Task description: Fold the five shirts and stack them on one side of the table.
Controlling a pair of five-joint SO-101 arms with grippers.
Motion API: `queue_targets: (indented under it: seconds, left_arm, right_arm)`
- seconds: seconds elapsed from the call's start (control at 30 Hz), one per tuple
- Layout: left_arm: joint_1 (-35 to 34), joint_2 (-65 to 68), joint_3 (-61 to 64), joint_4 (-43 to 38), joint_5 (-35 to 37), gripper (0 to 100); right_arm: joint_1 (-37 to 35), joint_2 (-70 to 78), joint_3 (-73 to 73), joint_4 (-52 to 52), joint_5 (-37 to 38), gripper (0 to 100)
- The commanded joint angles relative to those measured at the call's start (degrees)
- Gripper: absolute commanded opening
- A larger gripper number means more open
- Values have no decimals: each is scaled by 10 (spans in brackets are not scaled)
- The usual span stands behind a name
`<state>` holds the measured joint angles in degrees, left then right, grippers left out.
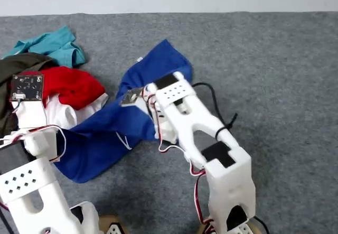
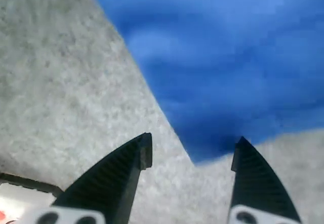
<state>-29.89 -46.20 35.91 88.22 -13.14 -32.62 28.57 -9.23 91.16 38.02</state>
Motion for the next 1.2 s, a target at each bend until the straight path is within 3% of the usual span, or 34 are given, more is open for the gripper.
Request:
queue_targets:
  seconds: [0.0, 0.47, 0.77, 0.93, 1.1, 1.17]
  left_arm:
    - [-4, -11, -2, -12, -4, 3]
    - [-4, -11, -2, -12, -4, 3]
    - [-4, -11, -1, -12, -4, 3]
    - [-4, -11, -10, -12, -4, 3]
    - [-3, -11, -74, -8, -3, 3]
    - [-2, -11, -110, -11, -1, 3]
  right_arm:
    - [-7, 12, -4, -24, 5, 266]
    - [67, 81, -25, -73, 5, 258]
    - [71, 123, -81, -69, 6, 32]
    - [85, 124, -151, -12, 6, 10]
    - [117, 123, -316, 113, 6, 10]
    - [138, 116, -365, 117, 4, 10]
